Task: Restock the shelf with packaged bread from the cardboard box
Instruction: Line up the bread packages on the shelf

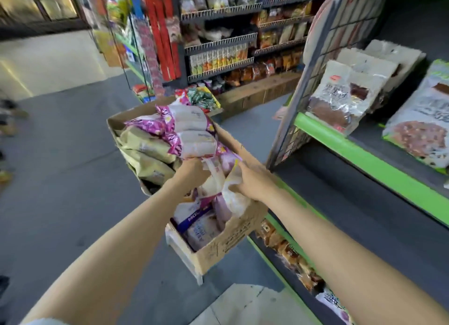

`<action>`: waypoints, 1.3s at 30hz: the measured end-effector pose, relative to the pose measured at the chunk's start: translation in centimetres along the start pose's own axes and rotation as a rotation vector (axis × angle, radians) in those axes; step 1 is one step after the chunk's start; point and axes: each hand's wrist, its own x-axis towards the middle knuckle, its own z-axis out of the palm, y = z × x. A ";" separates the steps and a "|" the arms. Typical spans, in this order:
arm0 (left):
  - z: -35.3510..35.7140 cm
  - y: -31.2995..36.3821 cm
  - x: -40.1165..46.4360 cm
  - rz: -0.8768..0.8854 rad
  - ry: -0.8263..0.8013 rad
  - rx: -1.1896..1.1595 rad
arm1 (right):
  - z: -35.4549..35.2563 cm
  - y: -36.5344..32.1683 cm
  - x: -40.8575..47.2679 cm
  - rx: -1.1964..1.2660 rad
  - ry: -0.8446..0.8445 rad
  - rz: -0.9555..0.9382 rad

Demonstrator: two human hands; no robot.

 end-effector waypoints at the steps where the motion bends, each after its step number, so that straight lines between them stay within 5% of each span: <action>1: 0.4 -0.4 0.2 -0.019 -0.029 -0.001 | 0.9 -0.3 1.1 -0.006 -0.089 0.042; 5: 2.2 -2.0 1.9 -0.088 -0.155 0.005 | 4.8 -0.6 4.6 -0.007 -0.292 0.175; 14: 3.3 -2.0 3.4 -0.156 -0.143 -0.092 | 0.7 -0.4 2.0 0.259 0.081 0.121; 17: 2.6 -1.4 3.1 -0.142 -0.048 -0.077 | -2.3 -0.2 0.5 0.682 0.159 0.158; 20: 0.9 1.2 2.2 -0.015 0.051 -0.298 | -4.6 0.7 -0.7 1.193 0.196 0.144; 23: -1.4 4.2 0.7 0.065 -0.133 -0.728 | -6.5 2.3 -2.2 1.567 0.217 0.142; 27: -2.3 8.1 -0.4 0.338 -0.276 -0.694 | -9.4 5.0 -5.2 1.749 0.299 0.156; 32: -0.6 16.3 -2.2 0.557 -0.280 -0.711 | -12.9 9.3 -10.4 1.675 0.477 0.103; 36: 0.8 23.8 -4.6 0.790 -0.241 -0.508 | -14.4 15.2 -15.4 1.019 0.933 0.314; 39: 1.4 29.6 -6.8 0.997 -0.164 -0.296 | -16.1 18.9 -19.9 0.589 0.967 0.342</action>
